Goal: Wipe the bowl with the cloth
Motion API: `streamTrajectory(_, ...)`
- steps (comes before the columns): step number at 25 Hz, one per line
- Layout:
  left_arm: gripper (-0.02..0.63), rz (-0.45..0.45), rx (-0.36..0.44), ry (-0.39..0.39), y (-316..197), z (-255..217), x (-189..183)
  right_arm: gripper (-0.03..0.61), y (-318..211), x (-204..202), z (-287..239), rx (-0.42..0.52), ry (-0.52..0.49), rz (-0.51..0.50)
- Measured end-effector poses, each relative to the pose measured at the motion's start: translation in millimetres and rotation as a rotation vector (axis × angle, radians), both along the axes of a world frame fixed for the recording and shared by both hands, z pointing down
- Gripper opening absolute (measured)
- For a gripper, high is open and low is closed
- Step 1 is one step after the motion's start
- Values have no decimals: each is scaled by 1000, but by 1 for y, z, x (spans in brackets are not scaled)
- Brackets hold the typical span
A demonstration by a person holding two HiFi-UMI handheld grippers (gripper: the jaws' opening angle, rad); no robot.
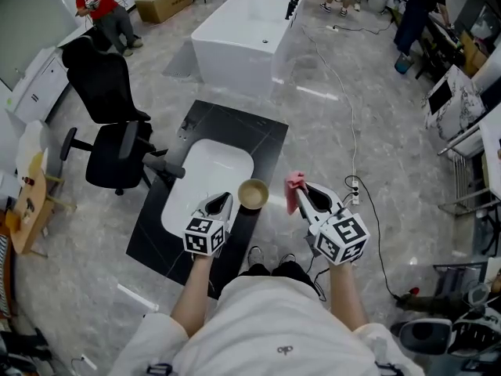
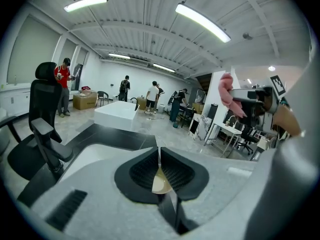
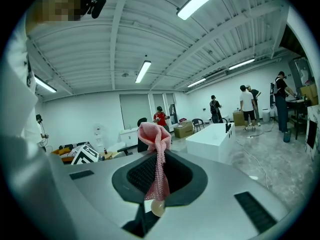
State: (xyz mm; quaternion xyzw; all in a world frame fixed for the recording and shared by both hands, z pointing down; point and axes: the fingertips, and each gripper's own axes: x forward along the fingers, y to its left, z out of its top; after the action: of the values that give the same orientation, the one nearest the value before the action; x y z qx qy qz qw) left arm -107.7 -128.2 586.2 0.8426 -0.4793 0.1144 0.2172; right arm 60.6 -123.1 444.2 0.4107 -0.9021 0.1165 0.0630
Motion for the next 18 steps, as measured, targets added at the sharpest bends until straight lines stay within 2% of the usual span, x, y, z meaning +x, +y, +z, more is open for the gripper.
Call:
streamTrajectory(7,17,-9,-127,38,-33,48,3,26,-13,-1,17,-34,2,-1)
streamTrajectory(8,27,-11,-149,44,-38,56,3,26,-14,-1,19,-39,5,-1)
streamTrajectory(10,99,-13,-195,57,-47,73,4,26,-18,-1,22,-47,9,-2)
streamTrajectory(14,116,-39,-310,73,-57,114,5,26,-25,0,33,-75,12,0)
streamTrajectory(18,143,-85,-426,148,-57,146,6,26,-29,2,48,-114,11,6)
